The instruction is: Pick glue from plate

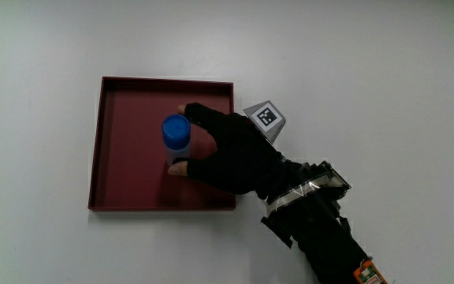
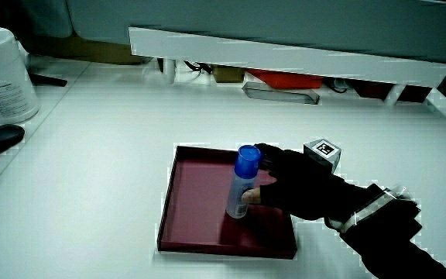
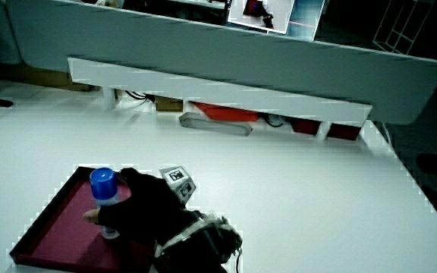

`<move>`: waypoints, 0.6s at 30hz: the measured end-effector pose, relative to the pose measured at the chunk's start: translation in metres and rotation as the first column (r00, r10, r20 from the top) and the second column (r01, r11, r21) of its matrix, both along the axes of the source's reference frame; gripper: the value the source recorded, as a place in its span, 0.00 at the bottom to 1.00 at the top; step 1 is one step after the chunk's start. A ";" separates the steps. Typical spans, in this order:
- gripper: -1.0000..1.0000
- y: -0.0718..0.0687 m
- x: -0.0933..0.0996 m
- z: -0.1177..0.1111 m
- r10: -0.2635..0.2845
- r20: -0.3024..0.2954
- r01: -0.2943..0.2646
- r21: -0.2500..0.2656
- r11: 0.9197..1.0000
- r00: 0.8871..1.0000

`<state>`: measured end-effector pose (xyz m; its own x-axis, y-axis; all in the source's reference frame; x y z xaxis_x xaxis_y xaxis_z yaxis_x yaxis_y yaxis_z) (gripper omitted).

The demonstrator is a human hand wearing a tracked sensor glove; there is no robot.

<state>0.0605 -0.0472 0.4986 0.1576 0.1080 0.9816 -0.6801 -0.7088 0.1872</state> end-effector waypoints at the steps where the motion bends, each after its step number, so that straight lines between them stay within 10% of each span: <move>1: 0.59 0.000 0.001 0.002 0.014 -0.015 -0.013 0.024 1.000 1.000; 18: 1.00 0.003 0.000 0.002 0.128 0.069 -0.132 0.058 0.990 0.989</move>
<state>0.0608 -0.0437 0.5004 0.0821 0.0620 0.9947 -0.5909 -0.8007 0.0987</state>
